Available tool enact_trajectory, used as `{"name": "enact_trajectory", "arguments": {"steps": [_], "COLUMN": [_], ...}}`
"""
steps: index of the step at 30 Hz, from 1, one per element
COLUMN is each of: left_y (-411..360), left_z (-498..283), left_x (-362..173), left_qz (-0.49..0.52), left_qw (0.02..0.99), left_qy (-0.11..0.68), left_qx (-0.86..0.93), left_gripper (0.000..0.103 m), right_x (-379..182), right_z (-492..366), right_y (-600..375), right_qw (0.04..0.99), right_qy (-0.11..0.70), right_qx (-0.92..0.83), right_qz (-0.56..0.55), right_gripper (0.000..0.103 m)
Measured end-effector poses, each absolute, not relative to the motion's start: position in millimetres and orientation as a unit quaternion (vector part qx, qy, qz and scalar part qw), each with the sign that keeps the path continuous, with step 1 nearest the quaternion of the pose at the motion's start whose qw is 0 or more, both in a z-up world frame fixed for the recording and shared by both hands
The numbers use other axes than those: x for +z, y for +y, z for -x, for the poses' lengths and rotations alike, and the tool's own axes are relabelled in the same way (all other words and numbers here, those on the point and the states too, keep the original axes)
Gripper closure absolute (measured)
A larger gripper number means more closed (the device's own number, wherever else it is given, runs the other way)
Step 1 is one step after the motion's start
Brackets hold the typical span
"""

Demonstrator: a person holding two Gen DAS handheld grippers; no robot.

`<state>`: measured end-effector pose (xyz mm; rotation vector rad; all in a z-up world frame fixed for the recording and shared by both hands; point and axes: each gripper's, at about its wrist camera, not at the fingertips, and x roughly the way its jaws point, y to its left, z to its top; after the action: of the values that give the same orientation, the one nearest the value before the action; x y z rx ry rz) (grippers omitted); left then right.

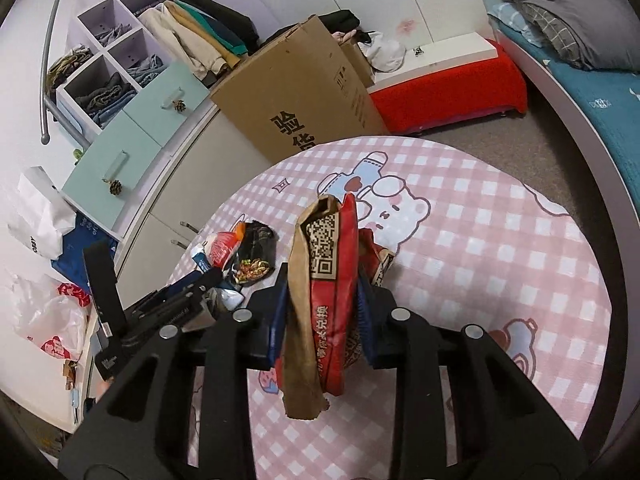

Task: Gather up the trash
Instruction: 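Grasp the red snack bag with the right tool while the left tool grasps a blue wrapper, then carry both held items over the blue bin and open both tools to drop them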

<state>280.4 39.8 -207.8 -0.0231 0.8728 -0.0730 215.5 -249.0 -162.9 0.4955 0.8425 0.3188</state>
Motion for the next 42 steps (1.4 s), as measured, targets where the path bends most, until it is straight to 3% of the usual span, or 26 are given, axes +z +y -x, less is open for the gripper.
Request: {"name": "enact_trajectory", "arguments": {"steps": [3, 13, 14, 16, 17, 18, 20, 22, 24, 26, 30, 42], "left_y": [50.0, 60.1, 60.3, 58.9, 56.4, 54.7, 50.8, 50.4, 50.3, 52.3, 58.9, 40.6], "left_z": [-274.6, -264.8, -265.2, -266.9, -267.1, -267.2, -272.2, -280.5, -285.5, -288.3, -284.3, -258.5], "left_x": [-203.0, -200.8, -201.0, -201.2, -200.2, -199.7, -202.1, -208.5, -213.7, -218.4, -212.3, -159.0], "left_qz": [0.025, 0.04, 0.043, 0.047, 0.044, 0.042, 0.037, 0.044, 0.04, 0.034, 0.04, 0.05], "left_qw": [0.908, 0.91, 0.91, 0.908, 0.911, 0.913, 0.912, 0.906, 0.903, 0.902, 0.907, 0.934], "left_qy": [0.417, 0.41, 0.409, 0.413, 0.408, 0.404, 0.406, 0.419, 0.426, 0.429, 0.417, 0.341], "left_qx": [-0.041, -0.046, -0.046, -0.051, -0.05, -0.049, -0.045, -0.041, -0.033, -0.028, -0.046, -0.097], "left_gripper": [0.095, 0.097, 0.093, 0.071, 0.053, 0.047, 0.047, 0.049, 0.067, 0.078, 0.093, 0.098], "right_x": [-161.8, -155.2, -154.7, -153.8, -153.9, -153.7, -153.5, -153.9, -153.5, -152.9, -152.8, -126.9], "right_z": [-212.1, -201.0, -199.9, -198.8, -198.3, -197.8, -197.1, -195.3, -194.3, -193.8, -192.6, -182.5], "right_y": [-250.7, -256.8, -258.0, -259.9, -261.0, -261.7, -264.2, -268.2, -271.3, -273.4, -279.9, -302.5], "right_qw": [0.871, 0.875, 0.876, 0.876, 0.876, 0.877, 0.877, 0.877, 0.878, 0.878, 0.878, 0.894], "right_qy": [0.4, 0.392, 0.391, 0.391, 0.39, 0.39, 0.389, 0.389, 0.388, 0.388, 0.385, 0.347], "right_qx": [0.154, 0.153, 0.152, 0.151, 0.15, 0.149, 0.148, 0.147, 0.145, 0.143, 0.139, 0.125], "right_qz": [-0.238, -0.239, -0.238, -0.239, -0.239, -0.239, -0.24, -0.24, -0.241, -0.242, -0.247, -0.253], "right_gripper": [0.074, 0.074, 0.074, 0.074, 0.074, 0.074, 0.074, 0.074, 0.074, 0.074, 0.074, 0.074]}}
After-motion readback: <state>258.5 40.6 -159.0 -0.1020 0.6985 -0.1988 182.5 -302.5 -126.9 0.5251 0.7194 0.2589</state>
